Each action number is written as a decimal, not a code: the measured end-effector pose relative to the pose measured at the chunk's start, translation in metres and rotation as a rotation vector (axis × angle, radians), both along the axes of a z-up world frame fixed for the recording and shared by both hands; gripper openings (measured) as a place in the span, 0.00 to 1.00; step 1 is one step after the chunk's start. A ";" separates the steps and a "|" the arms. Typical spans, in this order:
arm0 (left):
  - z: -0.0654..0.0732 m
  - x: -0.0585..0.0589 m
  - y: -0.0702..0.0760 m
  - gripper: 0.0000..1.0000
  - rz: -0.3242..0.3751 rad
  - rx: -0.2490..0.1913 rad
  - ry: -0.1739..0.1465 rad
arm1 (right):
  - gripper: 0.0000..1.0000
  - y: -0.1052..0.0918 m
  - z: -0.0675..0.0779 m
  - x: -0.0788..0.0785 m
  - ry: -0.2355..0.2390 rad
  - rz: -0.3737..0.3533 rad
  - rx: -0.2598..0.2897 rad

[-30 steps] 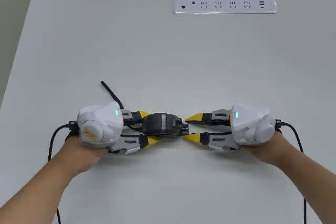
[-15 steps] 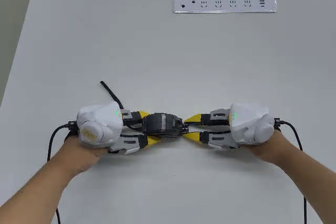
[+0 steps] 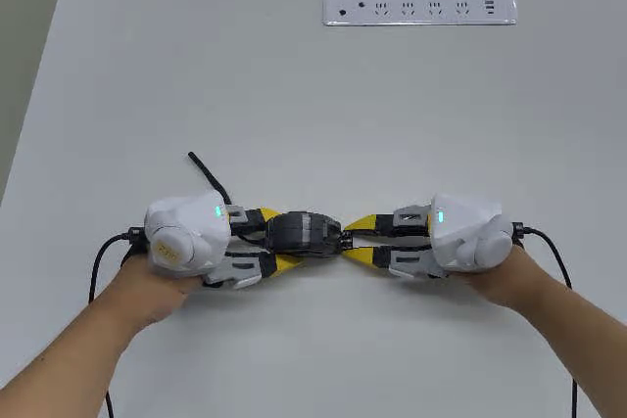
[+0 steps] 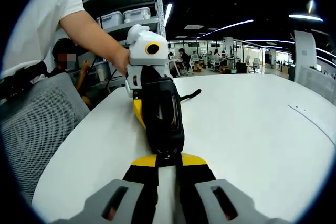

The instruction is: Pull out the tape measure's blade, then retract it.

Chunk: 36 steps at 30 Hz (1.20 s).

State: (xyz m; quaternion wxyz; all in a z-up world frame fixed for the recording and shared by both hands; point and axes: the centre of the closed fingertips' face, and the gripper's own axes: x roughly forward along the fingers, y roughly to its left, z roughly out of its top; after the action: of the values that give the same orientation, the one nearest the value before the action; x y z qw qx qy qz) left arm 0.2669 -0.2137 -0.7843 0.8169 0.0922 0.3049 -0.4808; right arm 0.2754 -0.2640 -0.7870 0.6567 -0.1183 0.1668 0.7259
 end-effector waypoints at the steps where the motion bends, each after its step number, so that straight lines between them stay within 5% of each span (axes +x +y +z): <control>1: 0.000 0.000 0.000 0.28 0.001 -0.001 0.000 | 0.13 0.000 0.000 0.000 0.002 -0.001 0.001; 36: -0.002 -0.001 0.001 0.27 -0.007 -0.002 -0.002 | 0.11 -0.003 0.000 -0.002 0.006 -0.008 0.006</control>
State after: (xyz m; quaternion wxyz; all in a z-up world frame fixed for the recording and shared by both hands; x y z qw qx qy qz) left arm 0.2657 -0.2125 -0.7860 0.8156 0.0932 0.3033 -0.4839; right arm 0.2734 -0.2672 -0.7868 0.6595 -0.1135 0.1672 0.7240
